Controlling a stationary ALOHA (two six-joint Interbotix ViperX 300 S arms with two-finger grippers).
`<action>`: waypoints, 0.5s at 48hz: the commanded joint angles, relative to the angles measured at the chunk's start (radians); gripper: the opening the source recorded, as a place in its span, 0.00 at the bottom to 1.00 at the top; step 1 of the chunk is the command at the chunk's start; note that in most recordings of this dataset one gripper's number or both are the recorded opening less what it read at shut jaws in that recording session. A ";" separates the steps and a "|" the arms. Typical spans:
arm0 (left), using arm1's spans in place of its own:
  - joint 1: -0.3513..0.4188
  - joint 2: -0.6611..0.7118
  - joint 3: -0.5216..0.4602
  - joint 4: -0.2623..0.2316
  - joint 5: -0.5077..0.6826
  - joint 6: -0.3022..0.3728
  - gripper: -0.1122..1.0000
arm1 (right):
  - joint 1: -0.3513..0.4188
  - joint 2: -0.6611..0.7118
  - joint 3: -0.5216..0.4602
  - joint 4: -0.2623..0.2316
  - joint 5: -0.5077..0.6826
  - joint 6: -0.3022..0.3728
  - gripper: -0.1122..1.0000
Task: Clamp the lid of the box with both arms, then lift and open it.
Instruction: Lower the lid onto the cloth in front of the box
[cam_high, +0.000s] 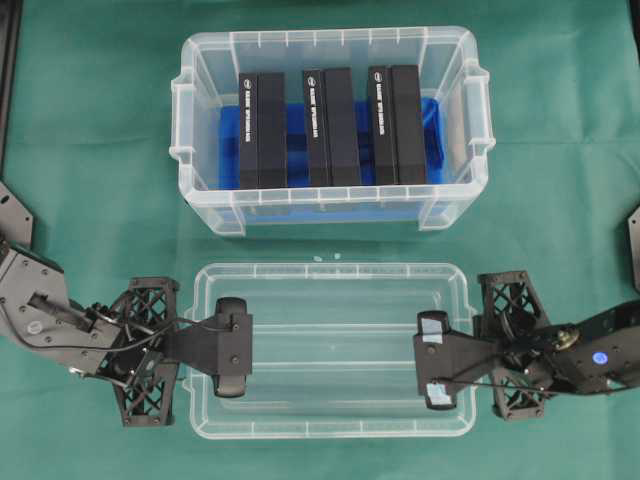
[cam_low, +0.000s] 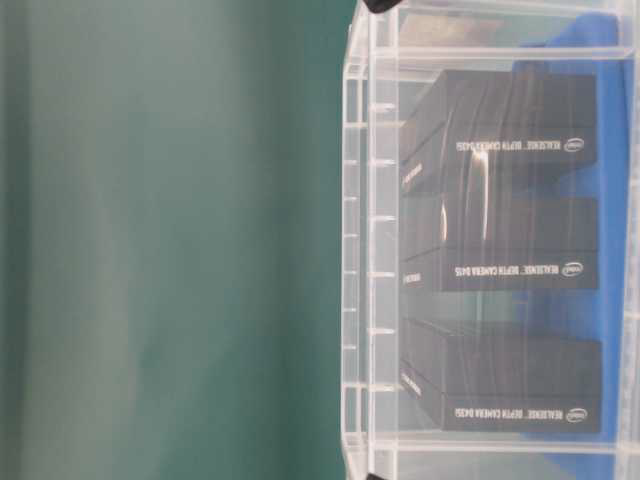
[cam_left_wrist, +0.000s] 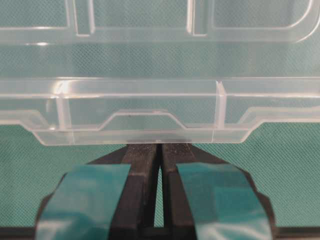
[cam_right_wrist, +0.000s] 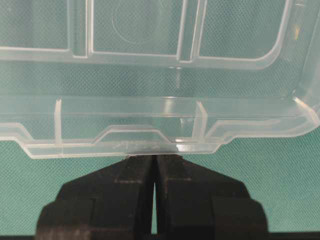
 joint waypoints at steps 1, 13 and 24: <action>0.040 -0.028 -0.038 0.043 -0.089 -0.046 0.11 | -0.034 -0.025 -0.054 -0.041 -0.101 0.012 0.10; 0.038 -0.025 -0.037 0.043 -0.087 -0.055 0.11 | -0.034 -0.025 -0.055 -0.041 -0.098 0.012 0.10; 0.038 -0.037 -0.020 0.041 -0.048 -0.067 0.11 | -0.025 -0.048 -0.032 -0.037 -0.086 0.017 0.10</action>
